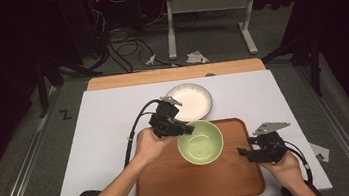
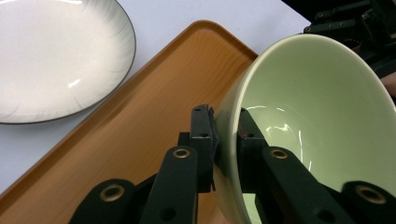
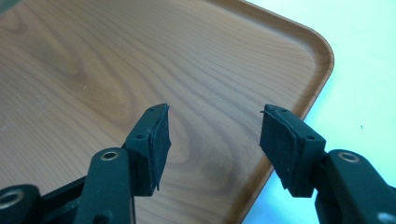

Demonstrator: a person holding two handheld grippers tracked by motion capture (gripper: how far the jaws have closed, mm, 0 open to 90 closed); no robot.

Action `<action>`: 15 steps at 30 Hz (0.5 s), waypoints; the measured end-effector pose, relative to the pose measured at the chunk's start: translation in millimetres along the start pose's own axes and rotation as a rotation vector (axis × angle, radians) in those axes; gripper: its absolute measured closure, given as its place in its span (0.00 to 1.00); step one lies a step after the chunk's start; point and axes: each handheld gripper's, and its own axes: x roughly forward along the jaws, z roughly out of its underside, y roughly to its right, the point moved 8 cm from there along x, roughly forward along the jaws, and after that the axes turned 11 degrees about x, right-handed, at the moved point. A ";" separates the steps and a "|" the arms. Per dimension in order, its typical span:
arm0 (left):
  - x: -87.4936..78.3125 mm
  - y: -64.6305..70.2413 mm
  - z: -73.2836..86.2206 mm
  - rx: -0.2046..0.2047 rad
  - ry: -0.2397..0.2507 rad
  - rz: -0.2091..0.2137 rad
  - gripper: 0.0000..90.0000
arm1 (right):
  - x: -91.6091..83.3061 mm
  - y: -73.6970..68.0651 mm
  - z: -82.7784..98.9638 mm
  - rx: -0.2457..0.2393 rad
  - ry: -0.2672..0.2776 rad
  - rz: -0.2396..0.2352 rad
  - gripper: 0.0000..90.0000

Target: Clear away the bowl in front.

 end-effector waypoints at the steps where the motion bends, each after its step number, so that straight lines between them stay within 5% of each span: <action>1: 1.2 0.4 2.5 -0.002 -0.005 0.000 0.90 | 0.1 -0.2 0.0 0.006 0.000 0.001 0.48; 15: 12.9 -3.7 18.8 -0.017 -0.043 -0.003 0.90 | 0.2 -0.1 -0.1 0.005 0.000 0.003 0.48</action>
